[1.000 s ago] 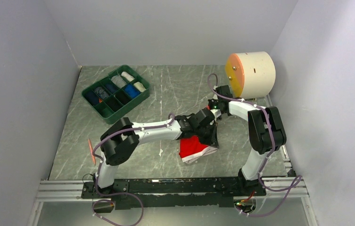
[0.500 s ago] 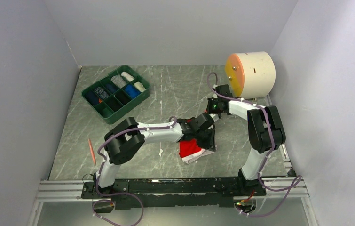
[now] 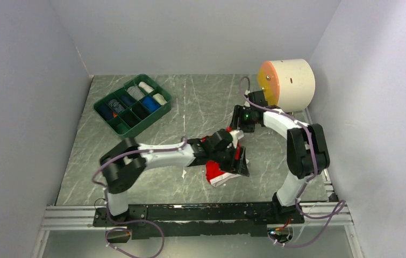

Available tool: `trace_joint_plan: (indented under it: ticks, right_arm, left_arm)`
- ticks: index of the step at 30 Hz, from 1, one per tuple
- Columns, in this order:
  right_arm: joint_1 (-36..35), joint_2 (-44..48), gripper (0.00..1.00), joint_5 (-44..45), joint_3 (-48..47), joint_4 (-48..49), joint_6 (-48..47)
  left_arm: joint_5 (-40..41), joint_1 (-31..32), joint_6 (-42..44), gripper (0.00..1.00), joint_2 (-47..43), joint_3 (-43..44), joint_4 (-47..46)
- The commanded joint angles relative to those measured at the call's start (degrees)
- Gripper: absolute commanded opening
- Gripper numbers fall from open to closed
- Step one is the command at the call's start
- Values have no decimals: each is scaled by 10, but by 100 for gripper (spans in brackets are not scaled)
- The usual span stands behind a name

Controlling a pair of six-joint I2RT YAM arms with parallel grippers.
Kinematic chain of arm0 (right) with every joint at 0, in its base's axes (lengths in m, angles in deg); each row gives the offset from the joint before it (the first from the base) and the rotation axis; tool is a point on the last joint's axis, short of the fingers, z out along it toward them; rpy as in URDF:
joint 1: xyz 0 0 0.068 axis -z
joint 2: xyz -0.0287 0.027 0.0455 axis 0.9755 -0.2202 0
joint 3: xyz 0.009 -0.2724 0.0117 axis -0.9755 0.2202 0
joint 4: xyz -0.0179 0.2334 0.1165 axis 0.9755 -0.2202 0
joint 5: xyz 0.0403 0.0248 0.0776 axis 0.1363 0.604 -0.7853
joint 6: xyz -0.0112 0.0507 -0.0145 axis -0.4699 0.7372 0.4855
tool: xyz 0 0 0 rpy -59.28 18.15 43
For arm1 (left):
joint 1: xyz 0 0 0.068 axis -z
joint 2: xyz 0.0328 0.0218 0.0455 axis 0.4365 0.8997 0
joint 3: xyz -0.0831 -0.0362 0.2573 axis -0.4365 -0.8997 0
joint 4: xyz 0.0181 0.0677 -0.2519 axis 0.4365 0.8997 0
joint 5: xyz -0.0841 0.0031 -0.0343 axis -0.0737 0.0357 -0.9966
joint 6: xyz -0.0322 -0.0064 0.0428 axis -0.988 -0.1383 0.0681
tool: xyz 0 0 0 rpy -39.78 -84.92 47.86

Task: Roll the underwear
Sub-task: Fold the underwear at the center of the board.

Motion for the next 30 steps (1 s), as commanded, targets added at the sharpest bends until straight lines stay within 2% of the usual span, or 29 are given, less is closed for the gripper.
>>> trace_joint_plan:
  ticks: [1,5,9,13,20,24,28,30]
  right_arm:
    - [2,91,60,2,-1,-23,15]
    - [1,174,65,32,83,-24,60]
    - [2,248,71,44,194,-15,87]
    - [2,283,74,44,256,-11,88]
    - [2,272,74,42,274,-5,74]
    - [2,250,70,36,269,-5,58]
    - [2,245,61,22,265,-12,44]
    - [3,251,56,21,265,-16,42]
  left_arm:
    - [56,-11,39,73,-148,-51,4]
    - [118,-33,45,79,-243,-134,73]
    - [162,-35,41,84,-291,-211,101]
    - [145,-35,27,86,-285,-254,78]
    - [134,-36,15,88,-248,-270,21]
    - [127,-41,25,86,-217,-259,8]
    - [107,-41,20,83,-200,-263,-17]
    - [103,-41,15,77,-192,-271,-22]
